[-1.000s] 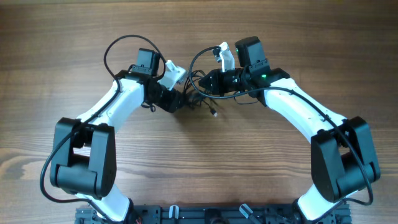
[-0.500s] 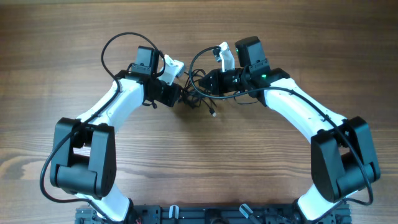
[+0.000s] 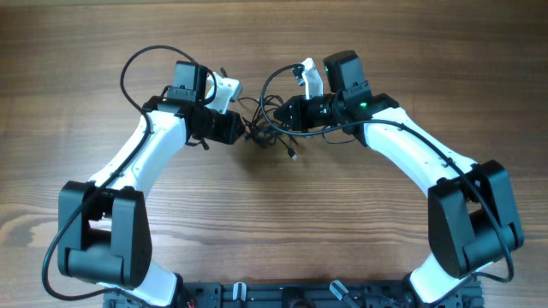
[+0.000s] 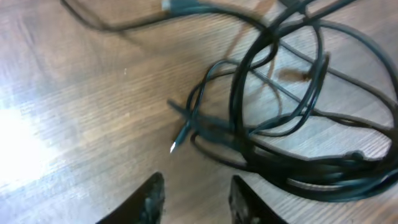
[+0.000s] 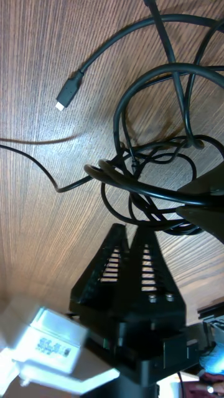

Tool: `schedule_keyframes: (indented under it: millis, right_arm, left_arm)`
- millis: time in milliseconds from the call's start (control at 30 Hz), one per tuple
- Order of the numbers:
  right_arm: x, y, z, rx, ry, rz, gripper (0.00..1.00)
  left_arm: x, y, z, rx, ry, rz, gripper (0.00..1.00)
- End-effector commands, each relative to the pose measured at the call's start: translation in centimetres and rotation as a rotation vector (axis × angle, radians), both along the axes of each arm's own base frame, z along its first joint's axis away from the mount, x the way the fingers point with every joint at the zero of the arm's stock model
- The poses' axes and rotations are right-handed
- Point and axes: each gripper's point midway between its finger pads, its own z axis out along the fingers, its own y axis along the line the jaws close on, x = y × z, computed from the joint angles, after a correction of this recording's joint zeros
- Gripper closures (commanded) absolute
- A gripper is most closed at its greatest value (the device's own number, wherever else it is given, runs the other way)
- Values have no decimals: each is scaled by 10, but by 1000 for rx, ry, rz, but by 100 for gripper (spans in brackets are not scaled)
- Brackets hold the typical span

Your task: Untangle cables

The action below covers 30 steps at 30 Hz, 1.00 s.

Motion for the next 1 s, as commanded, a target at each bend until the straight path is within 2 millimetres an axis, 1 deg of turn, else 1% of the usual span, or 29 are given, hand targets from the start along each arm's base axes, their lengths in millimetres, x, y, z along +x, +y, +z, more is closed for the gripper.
schedule_keyframes:
  millis: [0, 33, 67, 233, 267, 333, 467, 533, 567, 633, 700, 867, 967]
  right_arm:
    - [3, 1, -1, 3, -10, 16, 96]
    - [3, 1, -2, 2, -9, 16, 96]
    - [3, 1, -2, 2, -10, 17, 96]
    - [3, 1, -1, -3, -30, 31, 95]
    - [3, 1, -1, -2, -31, 31, 96]
    - [5, 2, 0, 1, -40, 31, 96]
    - [6, 2, 1, 4, -48, 31, 96]
    - [6, 2, 1, 4, -48, 31, 96]
    - [6, 2, 1, 4, -48, 31, 96]
    - [6, 2, 1, 4, -48, 31, 96]
    - [6, 2, 1, 3, -49, 31, 96]
    - [9, 0, -1, -12, -54, 16, 96]
    - [9, 0, -1, -11, -54, 17, 96]
  left_arm:
    - [-2, 9, -11, -8, 94, 163, 46]
    - [-4, 9, -13, -12, 109, 183, 46]
    - [-6, 8, -15, -10, 115, 179, 54]
    - [-8, 8, -39, -34, 64, 189, 57]
    - [-9, 5, -43, -64, 62, 204, 57]
    - [-7, -8, -42, -153, 31, 183, 59]
    - [4, -11, -37, -194, 6, 229, 61]
    - [8, -13, -33, -216, -7, 235, 64]
    - [10, -13, -32, -222, -15, 242, 67]
    - [19, -11, -27, -250, -26, 293, 70]
    - [26, -12, -21, -271, -55, 300, 70]
    - [31, -13, -15, -280, -87, 294, 69]
    - [33, -13, -14, -279, -100, 296, 64]
